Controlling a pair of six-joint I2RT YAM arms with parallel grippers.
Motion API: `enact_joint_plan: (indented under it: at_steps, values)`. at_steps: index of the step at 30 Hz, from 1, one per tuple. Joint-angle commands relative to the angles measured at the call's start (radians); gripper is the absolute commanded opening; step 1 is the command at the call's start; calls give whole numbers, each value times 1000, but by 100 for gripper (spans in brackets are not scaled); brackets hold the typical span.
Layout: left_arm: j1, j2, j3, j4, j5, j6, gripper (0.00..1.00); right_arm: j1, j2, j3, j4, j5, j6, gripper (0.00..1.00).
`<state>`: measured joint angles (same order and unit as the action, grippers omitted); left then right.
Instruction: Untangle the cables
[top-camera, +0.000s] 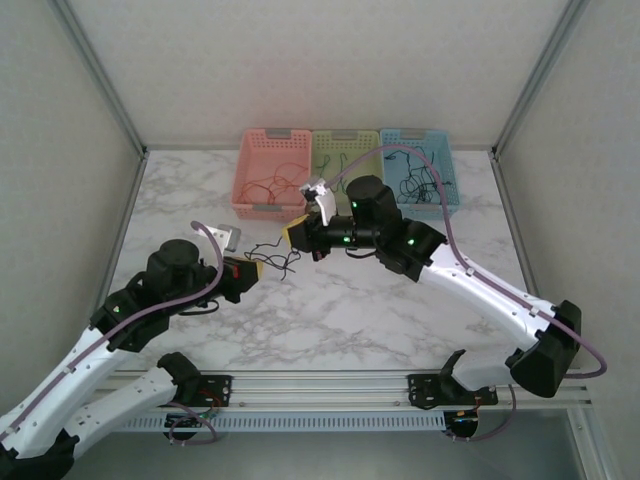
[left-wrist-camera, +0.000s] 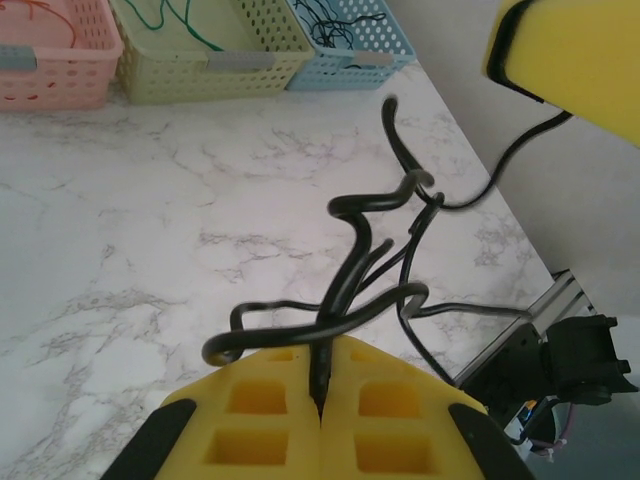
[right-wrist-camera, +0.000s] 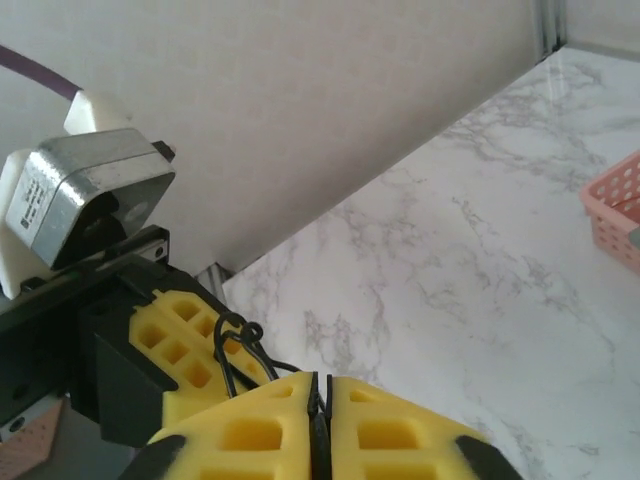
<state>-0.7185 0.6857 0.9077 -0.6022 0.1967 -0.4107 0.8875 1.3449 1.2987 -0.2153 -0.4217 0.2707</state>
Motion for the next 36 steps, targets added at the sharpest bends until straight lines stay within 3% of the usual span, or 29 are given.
enact_joint_plan:
  at_steps: [1,3,4,6,8,13,21,28,36]
  values:
    - [-1,-9,35,1,14,23,0,6,-35,25,-13,89,-8,0]
    - [-1,-9,36,-11,-6,19,0,5,-70,23,-26,176,-6,0]
    - [-1,-9,37,-21,-23,15,9,2,-84,26,-32,206,0,0]
    - [-1,-12,39,-41,-55,10,43,-8,-116,28,-35,246,38,0]
    - [-1,-22,35,-52,-71,-1,60,-12,-141,28,-33,279,71,0]
    - [-1,-43,11,-36,-37,-26,66,-14,-189,12,-33,375,148,0]
    - [-1,-21,-35,35,29,-52,68,-17,-199,4,-30,392,205,0]
    - [-3,-23,-124,233,141,-83,84,-17,-204,-27,14,416,313,0]
    - [-3,10,-198,414,58,27,87,-17,-188,-5,28,384,388,0]
